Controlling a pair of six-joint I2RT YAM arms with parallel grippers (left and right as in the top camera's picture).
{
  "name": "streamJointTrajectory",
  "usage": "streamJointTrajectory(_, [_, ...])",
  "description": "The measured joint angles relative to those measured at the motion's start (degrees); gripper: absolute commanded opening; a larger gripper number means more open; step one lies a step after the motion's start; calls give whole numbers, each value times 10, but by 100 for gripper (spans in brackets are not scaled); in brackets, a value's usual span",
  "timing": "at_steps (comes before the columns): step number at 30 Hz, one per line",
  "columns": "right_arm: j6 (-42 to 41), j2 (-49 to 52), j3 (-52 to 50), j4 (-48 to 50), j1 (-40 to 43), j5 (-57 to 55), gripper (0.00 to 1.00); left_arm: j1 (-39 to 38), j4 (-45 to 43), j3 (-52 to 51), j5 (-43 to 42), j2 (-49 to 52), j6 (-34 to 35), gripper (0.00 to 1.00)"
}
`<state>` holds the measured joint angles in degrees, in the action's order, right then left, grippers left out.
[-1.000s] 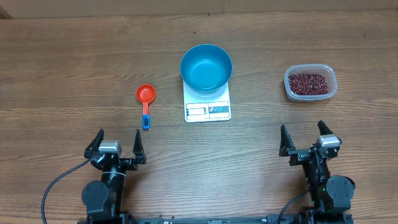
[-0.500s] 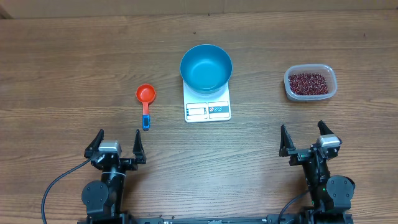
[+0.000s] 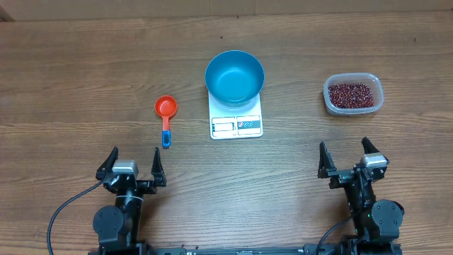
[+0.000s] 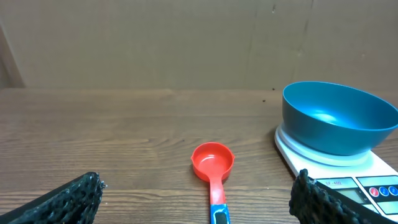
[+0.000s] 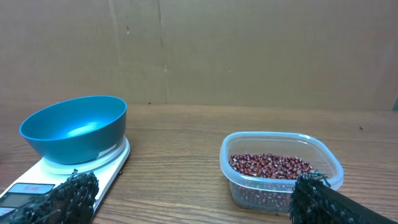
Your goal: Scoop item into bowl and weigh 150g on scale
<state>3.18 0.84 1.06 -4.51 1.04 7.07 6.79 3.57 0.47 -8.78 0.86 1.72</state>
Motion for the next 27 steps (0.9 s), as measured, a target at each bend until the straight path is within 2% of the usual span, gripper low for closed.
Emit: streamJointTrajectory(27, [0,0,0,0,0,0,100,0,0,0,11,0,0,99])
